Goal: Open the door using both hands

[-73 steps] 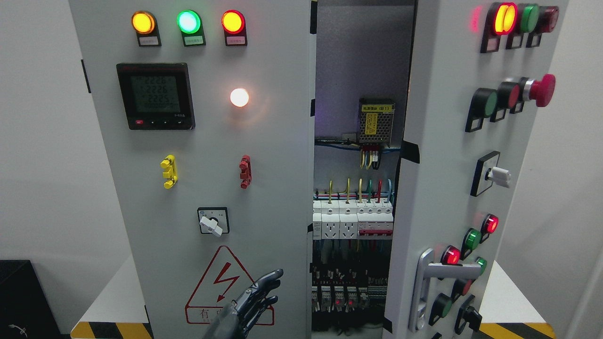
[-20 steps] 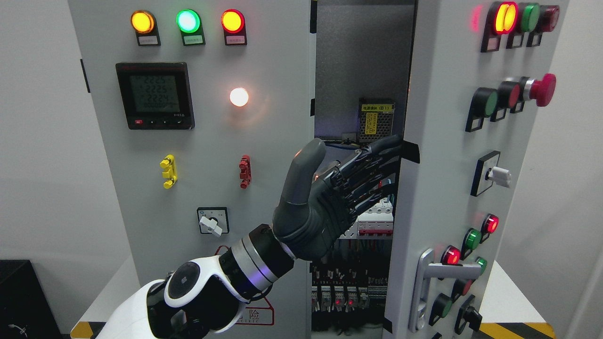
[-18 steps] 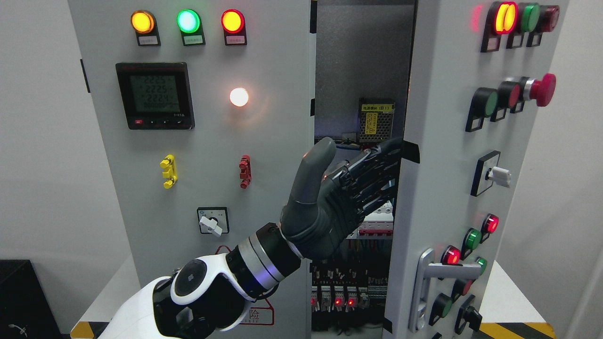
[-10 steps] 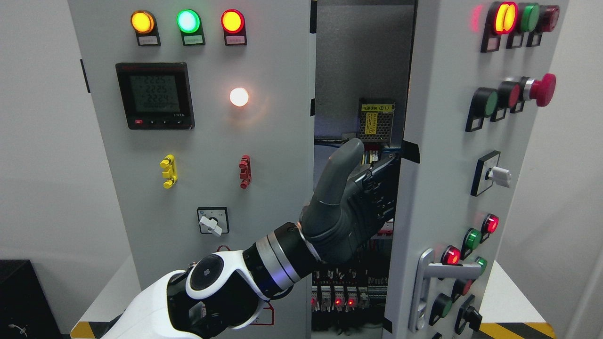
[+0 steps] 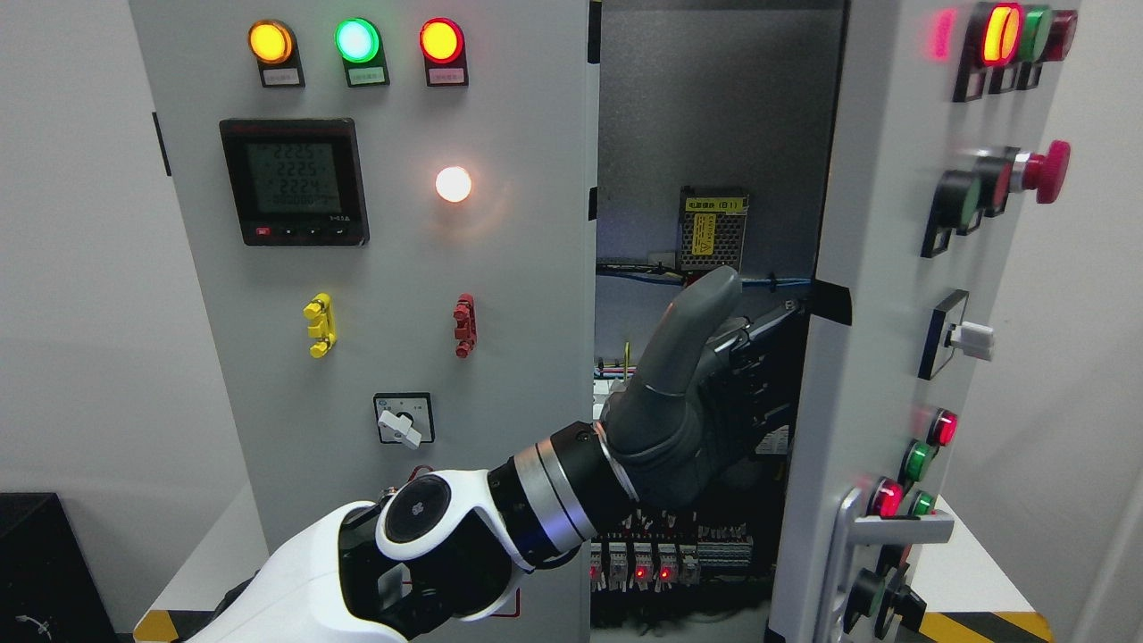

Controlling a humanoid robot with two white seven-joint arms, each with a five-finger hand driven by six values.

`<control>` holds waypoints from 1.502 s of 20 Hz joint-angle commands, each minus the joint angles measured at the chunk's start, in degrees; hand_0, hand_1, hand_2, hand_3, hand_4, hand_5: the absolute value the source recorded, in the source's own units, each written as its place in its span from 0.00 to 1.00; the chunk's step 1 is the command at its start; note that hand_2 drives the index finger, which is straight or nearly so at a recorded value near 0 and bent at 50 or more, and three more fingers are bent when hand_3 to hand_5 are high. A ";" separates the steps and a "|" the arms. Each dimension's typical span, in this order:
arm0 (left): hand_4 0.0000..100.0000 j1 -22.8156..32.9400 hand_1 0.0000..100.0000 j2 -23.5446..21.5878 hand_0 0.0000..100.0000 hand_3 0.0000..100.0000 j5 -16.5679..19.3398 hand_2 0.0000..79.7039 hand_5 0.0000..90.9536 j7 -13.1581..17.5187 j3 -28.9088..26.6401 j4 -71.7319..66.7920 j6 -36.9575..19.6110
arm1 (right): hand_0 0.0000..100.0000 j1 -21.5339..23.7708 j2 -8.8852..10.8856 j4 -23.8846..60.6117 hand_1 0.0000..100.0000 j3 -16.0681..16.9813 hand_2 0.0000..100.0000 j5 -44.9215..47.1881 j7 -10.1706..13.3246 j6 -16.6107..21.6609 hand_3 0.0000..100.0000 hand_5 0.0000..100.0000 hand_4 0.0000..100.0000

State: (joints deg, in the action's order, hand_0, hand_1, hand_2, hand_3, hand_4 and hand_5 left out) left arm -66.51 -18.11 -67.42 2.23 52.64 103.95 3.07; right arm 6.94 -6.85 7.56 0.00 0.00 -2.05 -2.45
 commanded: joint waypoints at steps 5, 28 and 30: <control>0.00 -2.92 0.00 2.46 0.00 0.00 -0.17 0.00 0.00 0.06 3.87 0.12 0.44 | 0.00 0.00 -0.01 0.00 0.00 -0.97 0.00 -1.85 0.02 -0.01 0.00 0.00 0.00; 0.00 -8.72 0.00 12.65 0.00 0.00 -0.08 0.00 0.00 -0.03 11.87 -1.20 0.88 | 0.00 0.00 -0.01 0.08 0.00 -0.97 0.00 -1.85 0.02 -0.02 0.00 0.00 0.00; 0.00 -9.16 0.00 14.06 0.00 0.00 -0.08 0.00 0.00 -0.03 12.22 -2.86 0.88 | 0.00 0.00 -0.01 0.00 0.00 -0.97 0.00 -1.85 0.02 -0.02 0.00 0.00 0.00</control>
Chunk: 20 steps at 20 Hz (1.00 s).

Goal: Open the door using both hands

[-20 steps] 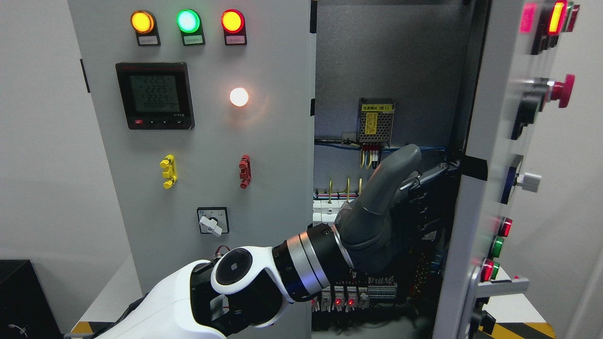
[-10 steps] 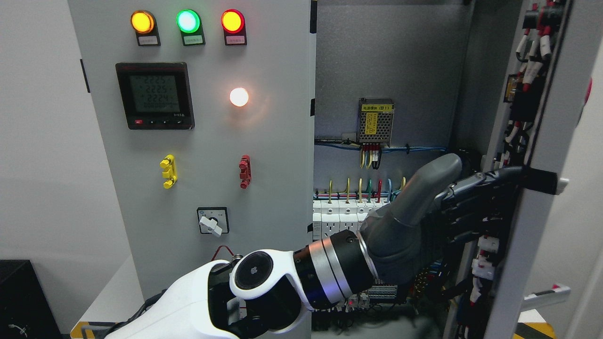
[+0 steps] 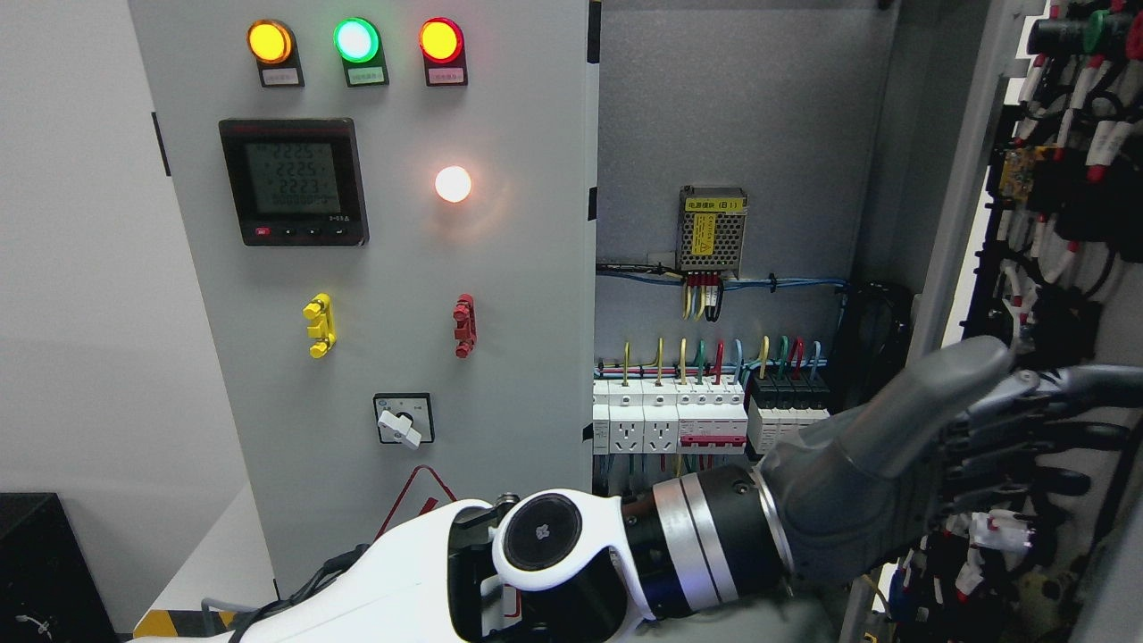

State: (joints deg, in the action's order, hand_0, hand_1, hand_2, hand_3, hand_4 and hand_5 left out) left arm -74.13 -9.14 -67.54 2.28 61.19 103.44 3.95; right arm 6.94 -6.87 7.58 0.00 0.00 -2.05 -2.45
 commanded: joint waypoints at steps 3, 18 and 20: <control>0.00 -1.90 0.00 7.37 0.00 0.00 0.04 0.00 0.00 -0.08 3.68 -4.46 0.01 | 0.00 0.00 0.01 -0.02 0.00 -0.97 0.00 -1.85 0.02 0.07 0.00 0.00 0.00; 0.00 -3.39 0.00 17.57 0.00 0.00 0.48 0.00 0.00 -0.08 2.98 -14.58 2.10 | 0.00 0.00 0.01 -0.02 0.00 -0.97 0.00 -1.85 0.02 -0.02 0.00 0.00 0.00; 0.00 -3.04 0.00 18.71 0.00 0.00 0.74 0.00 0.00 -0.08 2.80 -14.75 3.26 | 0.00 0.00 0.01 0.07 0.00 -0.97 0.00 -1.85 0.02 -0.02 0.00 0.00 0.00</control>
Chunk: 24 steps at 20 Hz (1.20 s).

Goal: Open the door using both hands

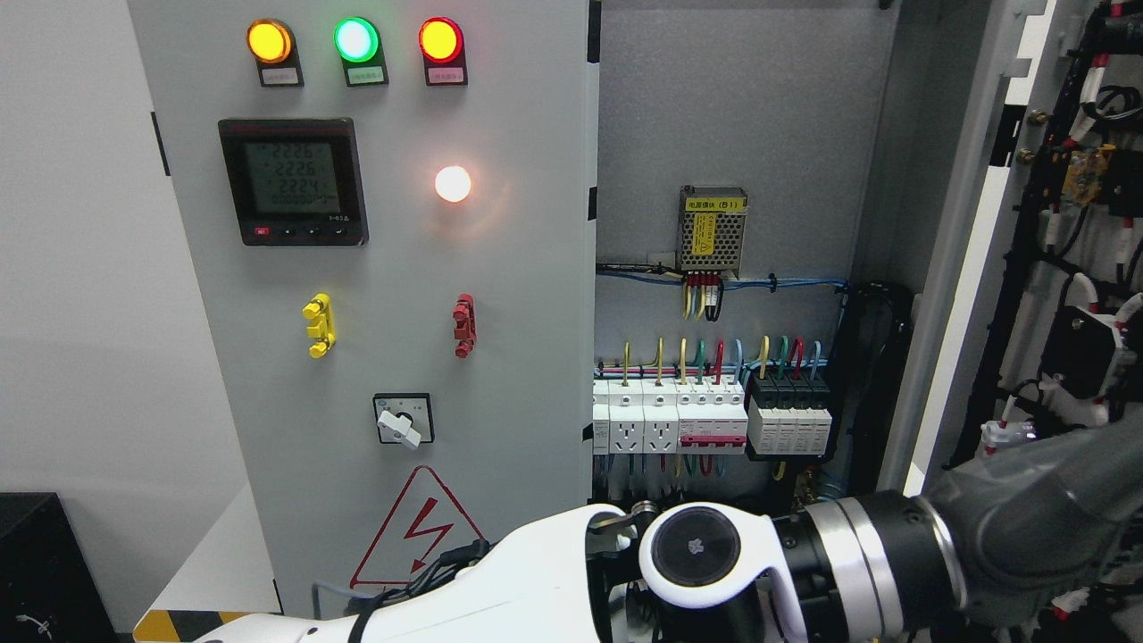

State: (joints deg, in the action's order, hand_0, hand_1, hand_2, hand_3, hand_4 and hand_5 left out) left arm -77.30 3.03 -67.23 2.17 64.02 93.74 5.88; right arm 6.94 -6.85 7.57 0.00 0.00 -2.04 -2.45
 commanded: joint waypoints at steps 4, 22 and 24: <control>0.00 -0.22 0.00 6.73 0.00 0.00 0.43 0.00 0.00 0.03 -0.03 -5.59 1.24 | 0.00 0.00 0.00 -0.01 0.00 -0.97 0.00 -1.85 0.02 -0.01 0.00 0.00 0.00; 0.00 -4.79 0.00 7.61 0.00 0.00 -0.27 0.00 0.00 -0.24 0.23 -9.98 -0.35 | 0.00 0.00 0.00 -0.01 0.00 -0.97 0.00 -1.85 0.02 -0.01 0.00 0.00 0.00; 0.00 -5.32 0.00 7.69 0.00 0.00 -0.27 0.00 0.00 -0.24 0.49 -10.77 -0.35 | 0.00 0.00 0.00 -0.01 0.00 -0.97 0.00 -1.85 0.02 -0.01 0.00 0.00 0.00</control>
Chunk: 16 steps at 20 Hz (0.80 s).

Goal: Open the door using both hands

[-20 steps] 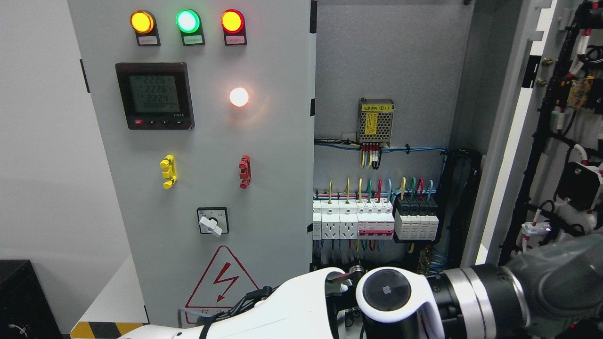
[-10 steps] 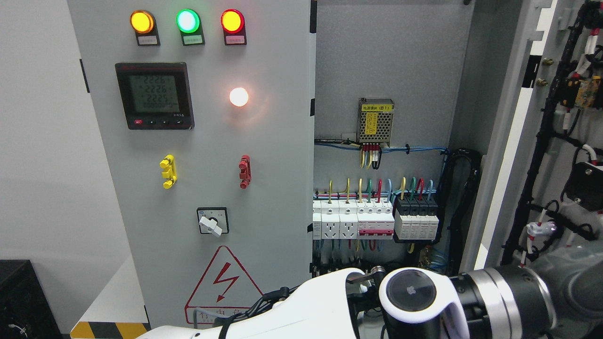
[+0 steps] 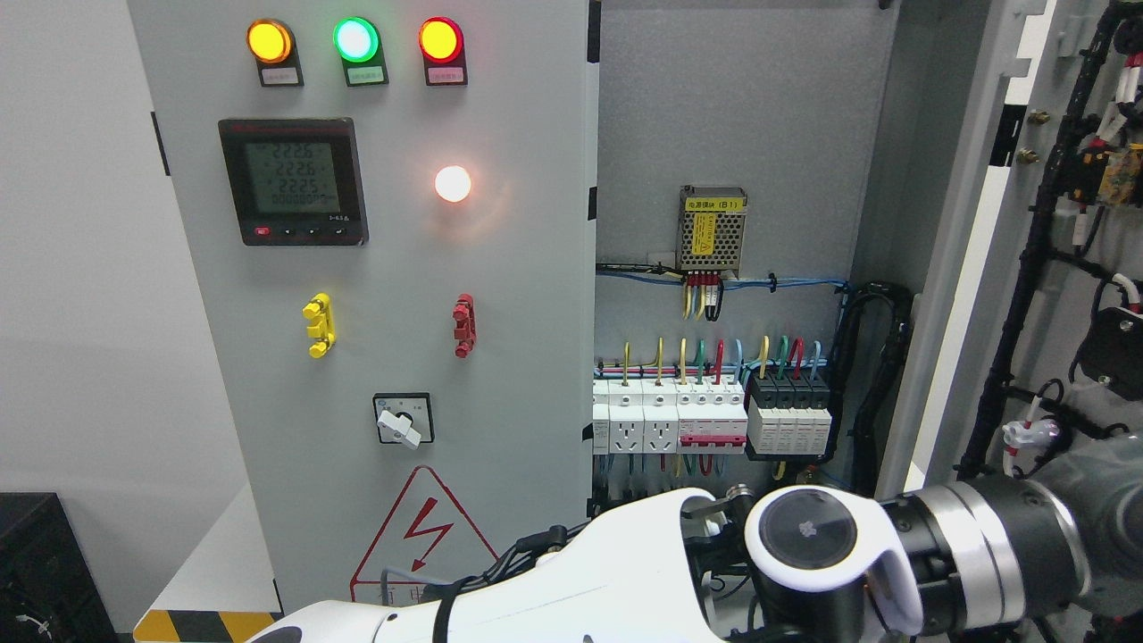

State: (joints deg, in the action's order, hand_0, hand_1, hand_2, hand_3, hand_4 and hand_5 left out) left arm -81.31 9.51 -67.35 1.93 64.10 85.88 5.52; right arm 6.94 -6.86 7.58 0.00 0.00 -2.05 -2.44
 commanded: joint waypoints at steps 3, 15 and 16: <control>0.00 -1.48 0.00 1.21 0.00 0.00 -0.15 0.00 0.00 0.09 0.41 -3.52 0.01 | 0.00 0.00 0.01 -0.02 0.00 -0.97 0.00 -1.85 0.02 -0.02 0.00 0.00 0.00; 0.00 -1.83 0.00 0.86 0.00 0.00 -0.24 0.00 0.00 0.00 0.50 -3.09 0.19 | 0.00 0.00 0.01 -0.02 0.00 -0.97 0.00 -1.85 0.02 -0.02 0.00 0.00 0.00; 0.00 -1.83 0.00 0.60 0.00 0.00 -0.24 0.00 0.00 0.09 0.50 -2.91 0.19 | 0.00 0.00 0.01 -0.02 0.00 -0.97 0.00 -1.85 0.02 -0.02 0.00 0.00 0.00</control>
State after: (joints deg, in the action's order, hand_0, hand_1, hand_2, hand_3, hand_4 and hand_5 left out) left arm -82.96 10.39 -67.60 1.98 64.46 83.34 5.38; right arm 6.94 -6.86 7.58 0.00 0.00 -2.05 -2.44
